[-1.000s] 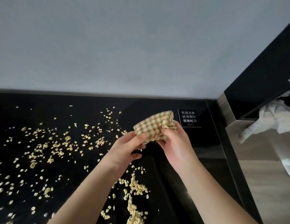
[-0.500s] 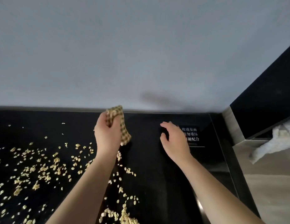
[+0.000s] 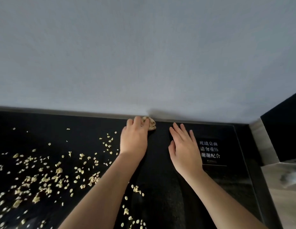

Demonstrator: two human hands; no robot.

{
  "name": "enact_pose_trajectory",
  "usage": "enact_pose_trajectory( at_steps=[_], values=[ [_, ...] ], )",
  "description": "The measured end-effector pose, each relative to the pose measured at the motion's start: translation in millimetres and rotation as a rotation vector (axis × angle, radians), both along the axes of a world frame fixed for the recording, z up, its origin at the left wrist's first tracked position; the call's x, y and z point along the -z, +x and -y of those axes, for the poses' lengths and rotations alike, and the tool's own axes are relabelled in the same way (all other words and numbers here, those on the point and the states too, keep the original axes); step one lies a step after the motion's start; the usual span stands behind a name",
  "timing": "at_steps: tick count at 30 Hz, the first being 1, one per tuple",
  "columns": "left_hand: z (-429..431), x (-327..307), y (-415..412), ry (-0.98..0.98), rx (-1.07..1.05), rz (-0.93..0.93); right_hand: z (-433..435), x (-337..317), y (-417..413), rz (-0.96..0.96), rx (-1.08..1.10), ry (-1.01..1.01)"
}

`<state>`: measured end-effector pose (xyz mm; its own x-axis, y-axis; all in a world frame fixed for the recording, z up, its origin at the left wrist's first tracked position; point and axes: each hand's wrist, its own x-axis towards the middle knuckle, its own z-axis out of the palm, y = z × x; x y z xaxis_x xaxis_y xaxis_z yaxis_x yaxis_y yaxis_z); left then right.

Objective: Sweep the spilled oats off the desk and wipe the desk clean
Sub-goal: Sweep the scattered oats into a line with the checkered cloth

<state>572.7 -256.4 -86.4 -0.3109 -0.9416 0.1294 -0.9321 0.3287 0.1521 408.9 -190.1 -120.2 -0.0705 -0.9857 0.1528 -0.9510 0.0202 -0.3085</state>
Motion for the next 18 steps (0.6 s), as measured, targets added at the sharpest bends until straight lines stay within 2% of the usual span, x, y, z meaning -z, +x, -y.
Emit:
enact_pose_trajectory(
  at_steps=[5,15,18],
  values=[
    [-10,-2,52,0.032,-0.206,-0.036,-1,1,1,0.008,-0.002,-0.061],
    [-82,6,82,0.05,-0.087,-0.162,-9,-1,1,0.106,-0.17,-0.279],
    [-88,-2,85,0.102,-0.089,-0.196,-13,-6,-1,0.131,-0.117,-0.286]
  ],
)
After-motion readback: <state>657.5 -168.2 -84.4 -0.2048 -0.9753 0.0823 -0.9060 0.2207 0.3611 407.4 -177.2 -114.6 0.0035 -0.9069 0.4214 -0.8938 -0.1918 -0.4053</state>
